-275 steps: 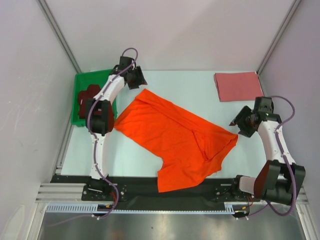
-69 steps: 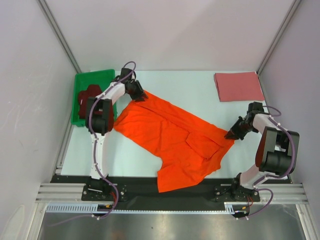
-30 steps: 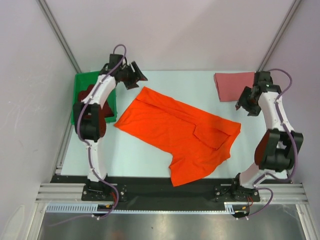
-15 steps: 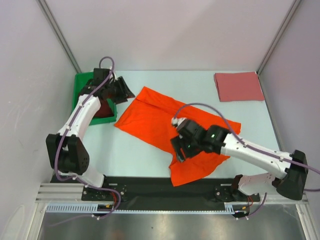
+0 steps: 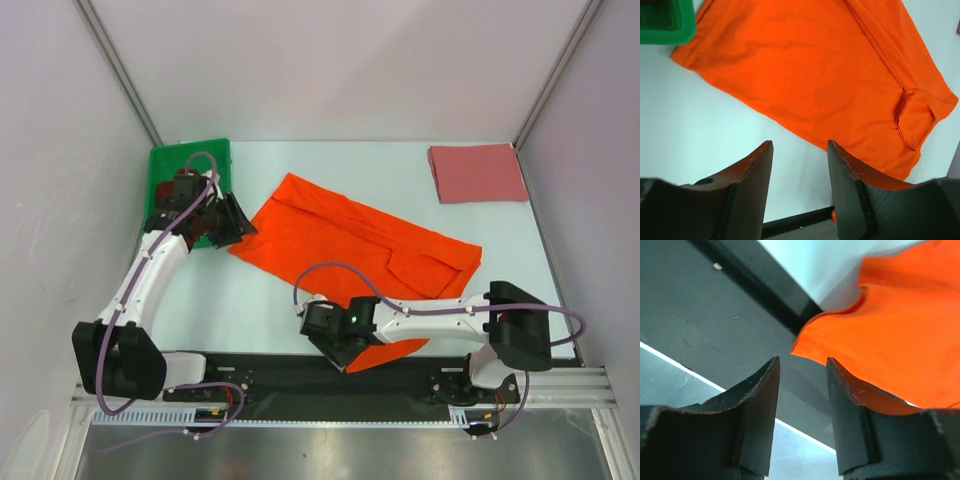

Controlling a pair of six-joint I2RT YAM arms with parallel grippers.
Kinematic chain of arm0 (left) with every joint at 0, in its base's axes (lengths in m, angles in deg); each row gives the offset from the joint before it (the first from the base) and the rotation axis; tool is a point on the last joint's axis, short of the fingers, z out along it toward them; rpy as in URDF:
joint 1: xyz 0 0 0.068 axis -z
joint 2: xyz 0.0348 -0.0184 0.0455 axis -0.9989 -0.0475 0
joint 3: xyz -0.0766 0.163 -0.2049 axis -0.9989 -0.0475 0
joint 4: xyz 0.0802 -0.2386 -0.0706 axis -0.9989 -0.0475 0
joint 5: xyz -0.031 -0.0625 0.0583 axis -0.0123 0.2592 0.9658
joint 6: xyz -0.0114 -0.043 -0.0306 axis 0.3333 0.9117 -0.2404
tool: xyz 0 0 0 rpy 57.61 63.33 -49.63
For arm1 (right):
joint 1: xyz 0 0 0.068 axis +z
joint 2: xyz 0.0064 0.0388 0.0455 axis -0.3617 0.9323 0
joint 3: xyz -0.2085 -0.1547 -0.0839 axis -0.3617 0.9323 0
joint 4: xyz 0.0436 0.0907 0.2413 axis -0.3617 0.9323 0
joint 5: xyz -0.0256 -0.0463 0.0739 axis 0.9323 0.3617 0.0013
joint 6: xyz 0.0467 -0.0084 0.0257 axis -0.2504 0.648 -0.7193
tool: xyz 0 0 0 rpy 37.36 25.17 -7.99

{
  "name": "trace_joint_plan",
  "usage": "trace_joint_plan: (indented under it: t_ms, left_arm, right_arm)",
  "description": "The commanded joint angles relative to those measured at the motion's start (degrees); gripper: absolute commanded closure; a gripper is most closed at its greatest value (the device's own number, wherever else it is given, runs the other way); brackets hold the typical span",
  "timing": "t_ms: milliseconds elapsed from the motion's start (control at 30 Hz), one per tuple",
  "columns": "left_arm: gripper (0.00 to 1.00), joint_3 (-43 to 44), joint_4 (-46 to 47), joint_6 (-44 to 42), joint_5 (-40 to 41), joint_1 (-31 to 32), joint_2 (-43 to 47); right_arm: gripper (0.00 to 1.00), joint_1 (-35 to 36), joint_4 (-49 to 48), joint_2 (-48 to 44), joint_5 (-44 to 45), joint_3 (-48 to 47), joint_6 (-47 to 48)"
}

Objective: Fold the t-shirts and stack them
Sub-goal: Fold the tshirt

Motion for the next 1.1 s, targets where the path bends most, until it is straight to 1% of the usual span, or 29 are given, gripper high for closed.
trace_joint_plan:
  t_ms: [0, 133, 267, 533, 800, 933, 1067]
  left_arm:
    - [0.47, -1.0, -1.2, -2.2, 0.5, -1.9, 3.1]
    - [0.47, -2.9, -0.9, -1.8, -0.4, -2.9, 4.2]
    - [0.47, -4.4, -0.4, -1.2, -1.5, -3.7, 4.7]
    - [0.47, -5.9, 0.7, -1.1, -3.2, -5.0, 4.7]
    - [0.47, -5.4, 1.0, -1.1, -3.6, -5.1, 3.9]
    - [0.47, -5.3, 1.0, -1.1, -3.6, -5.1, 3.6]
    - [0.47, -5.3, 1.2, -1.2, -3.7, -5.1, 3.3]
  right_arm:
    - [0.52, 3.2, -2.2, 0.6, 2.3, 0.3, -1.4]
    - [0.52, 5.0, -3.2, 2.7, 1.8, 0.0, -1.8]
    - [0.53, 5.4, -2.9, 4.5, 2.3, 0.4, -2.4]
    - [0.53, 5.3, -2.9, 1.9, 2.8, 3.5, -3.7]
    - [0.55, 5.1, -5.5, 3.1, 1.7, 4.6, -3.8]
    - [0.6, 4.0, -6.2, 3.1, 1.1, 5.5, -3.0]
    - [0.62, 3.3, -6.5, 2.9, 1.1, 6.1, -2.6]
